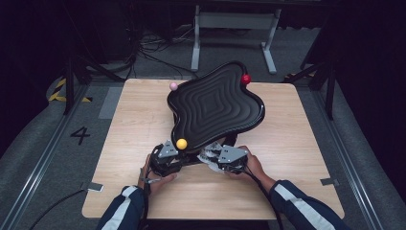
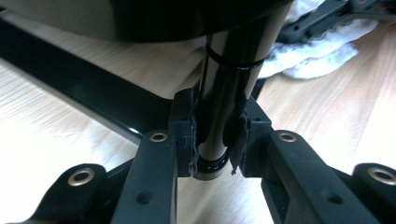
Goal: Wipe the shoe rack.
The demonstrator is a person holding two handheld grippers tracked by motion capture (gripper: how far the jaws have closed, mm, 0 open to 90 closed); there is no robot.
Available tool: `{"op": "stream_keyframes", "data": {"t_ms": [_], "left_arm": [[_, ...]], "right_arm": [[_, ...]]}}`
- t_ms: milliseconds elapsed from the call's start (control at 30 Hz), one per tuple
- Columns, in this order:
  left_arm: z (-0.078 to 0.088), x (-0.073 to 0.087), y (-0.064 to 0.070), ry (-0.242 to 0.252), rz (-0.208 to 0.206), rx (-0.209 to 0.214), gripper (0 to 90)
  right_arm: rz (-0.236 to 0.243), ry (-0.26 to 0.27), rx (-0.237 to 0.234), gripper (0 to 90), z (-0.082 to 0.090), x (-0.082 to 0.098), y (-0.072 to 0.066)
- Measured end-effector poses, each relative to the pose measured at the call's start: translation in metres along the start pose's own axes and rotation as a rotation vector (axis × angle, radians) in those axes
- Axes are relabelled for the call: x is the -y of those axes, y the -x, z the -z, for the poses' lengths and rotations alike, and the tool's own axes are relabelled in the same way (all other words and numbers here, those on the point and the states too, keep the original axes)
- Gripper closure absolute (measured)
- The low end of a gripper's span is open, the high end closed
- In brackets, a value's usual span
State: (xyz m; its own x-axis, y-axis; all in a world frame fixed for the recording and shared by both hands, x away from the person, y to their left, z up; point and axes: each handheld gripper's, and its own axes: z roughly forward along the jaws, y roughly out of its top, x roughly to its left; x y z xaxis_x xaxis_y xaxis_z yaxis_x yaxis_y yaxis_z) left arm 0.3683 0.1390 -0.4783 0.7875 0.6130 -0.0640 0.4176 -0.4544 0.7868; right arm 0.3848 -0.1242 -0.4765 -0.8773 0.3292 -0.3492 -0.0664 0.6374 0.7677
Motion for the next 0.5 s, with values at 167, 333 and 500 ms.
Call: {"op": "stream_keyframes", "data": {"t_ms": [167, 333, 500], "left_arm": [[-0.005, -0.002, 0.009, 0.003, -0.009, 0.017, 72.8], [-0.006, -0.004, 0.011, -0.005, -0.034, 0.024, 72.9], [-0.006, -0.004, 0.01, 0.001, -0.042, 0.028, 72.9]], "right_arm": [[0.014, 0.005, -0.021, 76.0, -0.002, -0.005, -0.006], [0.049, 0.001, -0.042, 75.5, -0.006, -0.009, -0.016], [0.05, 0.0, -0.048, 75.2, -0.005, -0.008, -0.013]]}}
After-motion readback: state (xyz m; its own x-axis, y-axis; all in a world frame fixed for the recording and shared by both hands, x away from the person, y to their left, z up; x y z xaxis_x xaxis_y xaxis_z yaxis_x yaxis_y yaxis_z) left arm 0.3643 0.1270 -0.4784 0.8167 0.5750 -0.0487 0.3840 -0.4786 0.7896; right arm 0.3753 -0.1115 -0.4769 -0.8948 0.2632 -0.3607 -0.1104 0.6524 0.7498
